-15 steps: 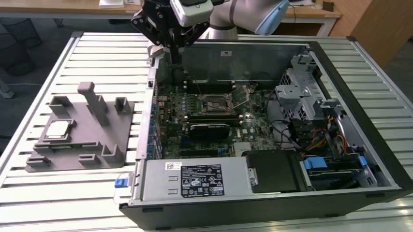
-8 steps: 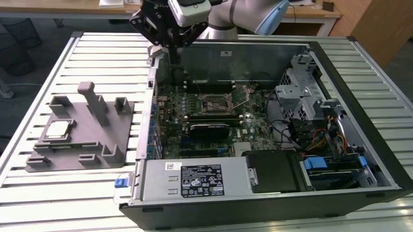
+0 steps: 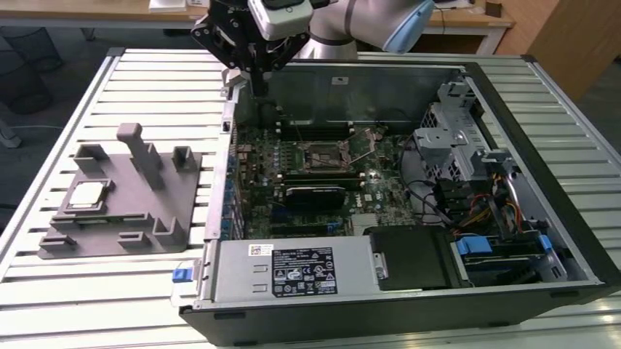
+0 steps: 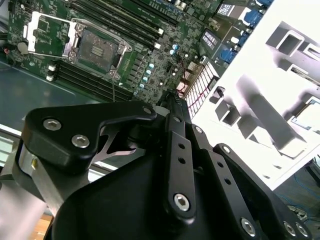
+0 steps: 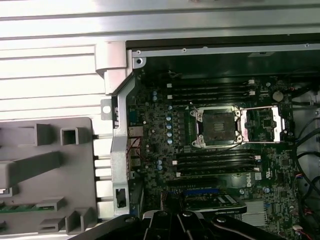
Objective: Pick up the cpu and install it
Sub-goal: 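Reach for the cpu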
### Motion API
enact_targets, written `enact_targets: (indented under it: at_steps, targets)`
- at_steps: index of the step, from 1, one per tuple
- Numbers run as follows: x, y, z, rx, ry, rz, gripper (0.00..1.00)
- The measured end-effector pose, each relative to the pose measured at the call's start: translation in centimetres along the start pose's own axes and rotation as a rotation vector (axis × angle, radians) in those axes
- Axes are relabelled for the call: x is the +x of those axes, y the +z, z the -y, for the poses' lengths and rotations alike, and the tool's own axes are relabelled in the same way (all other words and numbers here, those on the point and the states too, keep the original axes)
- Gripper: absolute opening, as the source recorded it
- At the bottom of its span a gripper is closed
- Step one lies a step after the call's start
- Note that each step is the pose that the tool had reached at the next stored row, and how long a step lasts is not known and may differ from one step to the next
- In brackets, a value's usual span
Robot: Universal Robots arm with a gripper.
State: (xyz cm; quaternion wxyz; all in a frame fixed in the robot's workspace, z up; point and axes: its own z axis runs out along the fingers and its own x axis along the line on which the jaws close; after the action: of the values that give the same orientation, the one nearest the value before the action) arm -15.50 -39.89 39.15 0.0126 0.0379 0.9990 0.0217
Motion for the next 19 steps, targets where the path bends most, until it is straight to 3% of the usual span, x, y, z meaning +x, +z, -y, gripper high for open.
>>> enact_targets:
  at_steps: [19]
  targets:
    - [0.83,0.03,0.07,0.0000,0.000,0.0000,0.11]
